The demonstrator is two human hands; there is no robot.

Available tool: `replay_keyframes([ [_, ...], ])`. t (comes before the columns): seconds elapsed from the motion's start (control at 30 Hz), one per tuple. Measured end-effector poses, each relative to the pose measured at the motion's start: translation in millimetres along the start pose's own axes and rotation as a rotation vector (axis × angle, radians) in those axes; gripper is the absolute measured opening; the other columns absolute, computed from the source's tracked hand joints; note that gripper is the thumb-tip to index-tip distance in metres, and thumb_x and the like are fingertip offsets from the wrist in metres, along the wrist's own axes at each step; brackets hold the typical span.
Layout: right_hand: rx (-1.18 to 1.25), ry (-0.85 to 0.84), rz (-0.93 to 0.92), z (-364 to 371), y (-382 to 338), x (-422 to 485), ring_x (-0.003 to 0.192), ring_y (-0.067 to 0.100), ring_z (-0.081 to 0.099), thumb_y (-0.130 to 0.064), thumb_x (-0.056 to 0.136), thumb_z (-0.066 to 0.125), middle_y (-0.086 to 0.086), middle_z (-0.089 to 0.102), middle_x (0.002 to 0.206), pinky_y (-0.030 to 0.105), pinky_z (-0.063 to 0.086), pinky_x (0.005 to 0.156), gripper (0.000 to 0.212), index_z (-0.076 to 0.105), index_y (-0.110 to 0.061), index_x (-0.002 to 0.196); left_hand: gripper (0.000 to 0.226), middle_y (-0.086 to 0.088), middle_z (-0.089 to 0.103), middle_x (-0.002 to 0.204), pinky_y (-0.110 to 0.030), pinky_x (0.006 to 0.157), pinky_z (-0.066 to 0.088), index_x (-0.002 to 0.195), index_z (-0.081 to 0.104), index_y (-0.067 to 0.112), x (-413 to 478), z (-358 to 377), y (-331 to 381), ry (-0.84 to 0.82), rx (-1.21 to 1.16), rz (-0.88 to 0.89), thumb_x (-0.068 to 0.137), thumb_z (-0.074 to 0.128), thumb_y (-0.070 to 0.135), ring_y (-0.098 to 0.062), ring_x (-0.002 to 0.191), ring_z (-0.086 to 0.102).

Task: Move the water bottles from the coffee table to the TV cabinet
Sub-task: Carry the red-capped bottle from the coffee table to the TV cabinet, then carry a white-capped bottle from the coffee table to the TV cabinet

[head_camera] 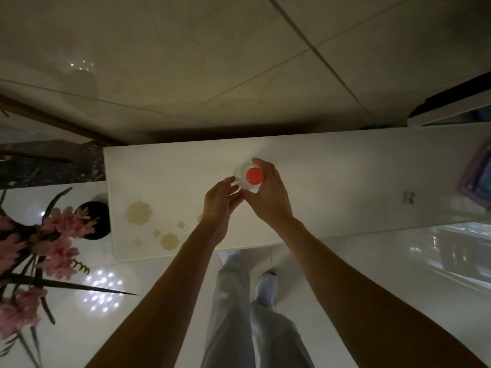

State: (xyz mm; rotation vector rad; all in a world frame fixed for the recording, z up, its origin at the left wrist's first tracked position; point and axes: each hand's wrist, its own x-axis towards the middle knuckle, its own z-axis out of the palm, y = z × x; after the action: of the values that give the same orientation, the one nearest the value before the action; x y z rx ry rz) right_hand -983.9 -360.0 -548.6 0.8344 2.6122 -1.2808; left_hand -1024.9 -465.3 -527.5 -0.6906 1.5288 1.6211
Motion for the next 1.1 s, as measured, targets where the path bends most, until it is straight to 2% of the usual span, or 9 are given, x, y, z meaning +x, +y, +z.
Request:
replay_keyframes([
  [0.13,-0.032,-0.072,0.019,-25,-13,-8,0.119,0.024,0.056,-0.036,0.084,0.070,0.009,0.056,0.133,0.025,0.039,0.099,0.061,0.047,-0.010,0.134,0.020,-0.015,0.062,0.125,-0.040,0.099,0.051,0.108,0.059,0.012,-22,1,21,-0.002,-0.001,-0.051,0.102,0.042,0.020,-0.030,0.113,0.062],
  [0.27,-0.015,-0.074,0.037,-79,-40,-27,0.119,0.020,0.055,-0.031,0.085,0.071,0.004,0.056,0.133,0.038,0.049,0.102,0.056,0.047,-0.016,0.134,0.025,-0.019,0.064,0.120,-0.044,0.100,0.051,0.117,0.059,0.002,-63,-9,63,0.019,-0.011,-0.010,0.100,0.046,0.015,-0.032,0.106,0.066],
  [0.37,-0.026,-0.028,0.056,-127,-64,-46,0.115,0.015,0.057,-0.025,0.089,0.066,0.002,0.060,0.129,0.036,0.050,0.101,0.042,0.054,-0.016,0.129,0.027,-0.020,0.067,0.115,-0.044,0.095,0.053,0.117,0.060,-0.001,-102,-14,101,-0.026,0.078,0.078,0.099,0.045,0.012,-0.035,0.102,0.068],
  [0.5,-0.057,-0.002,0.082,-180,-92,-83,0.108,0.012,0.060,-0.024,0.093,0.059,-0.001,0.064,0.120,0.022,0.047,0.095,0.027,0.061,-0.016,0.120,0.022,-0.020,0.070,0.100,-0.047,0.088,0.055,0.104,0.066,0.001,-164,4,136,-0.134,0.374,0.269,0.098,0.045,0.007,-0.036,0.091,0.068],
  [0.57,-0.120,-0.016,0.066,-200,-102,-107,0.105,0.010,0.060,-0.026,0.094,0.056,-0.003,0.064,0.118,0.022,0.047,0.095,0.025,0.062,-0.017,0.117,0.021,-0.016,0.070,0.092,-0.046,0.084,0.055,0.095,0.067,0.009,-191,20,138,-0.203,0.557,0.355,0.097,0.046,0.007,-0.032,0.085,0.068],
  [0.63,-0.229,-0.051,0.055,-216,-105,-132,0.107,0.011,0.058,-0.027,0.096,0.053,-0.003,0.063,0.119,0.023,0.045,0.096,0.026,0.061,-0.017,0.118,0.017,-0.008,0.071,0.090,-0.031,0.077,0.056,0.097,0.067,0.013,-212,32,130,-0.270,0.888,0.516,0.096,0.050,0.013,-0.025,0.079,0.068],
  [0.73,-0.314,-0.065,0.125,-231,-99,-173,0.111,0.013,0.056,-0.027,0.097,0.049,-0.002,0.061,0.121,0.028,0.045,0.098,0.026,0.059,-0.017,0.119,0.019,-0.003,0.069,0.098,-0.012,0.070,0.039,0.109,0.064,0.013,-238,49,111,-0.456,1.423,0.733,0.097,0.052,0.021,-0.014,0.079,0.062],
  [0.9,-0.263,0.018,0.308,-242,-82,-253,0.108,0.017,0.059,-0.025,0.095,0.050,0.000,0.064,0.118,0.035,0.049,0.093,0.025,0.063,-0.016,0.115,0.026,-0.004,0.065,0.111,-0.023,0.082,0.043,0.117,0.057,0.014,-276,76,81,-0.767,1.849,0.667,0.099,0.047,0.031,-0.018,0.096,0.062],
  [1.1,-0.172,0.116,0.468,-246,-64,-358,0.102,0.017,0.062,-0.025,0.097,0.050,0.003,0.065,0.116,0.027,0.050,0.083,0.025,0.063,-0.014,0.115,0.030,-0.007,0.063,0.115,-0.036,0.090,0.048,0.117,0.055,0.013,-331,106,48,-0.973,1.996,0.728,0.099,0.042,0.033,-0.022,0.101,0.060],
])
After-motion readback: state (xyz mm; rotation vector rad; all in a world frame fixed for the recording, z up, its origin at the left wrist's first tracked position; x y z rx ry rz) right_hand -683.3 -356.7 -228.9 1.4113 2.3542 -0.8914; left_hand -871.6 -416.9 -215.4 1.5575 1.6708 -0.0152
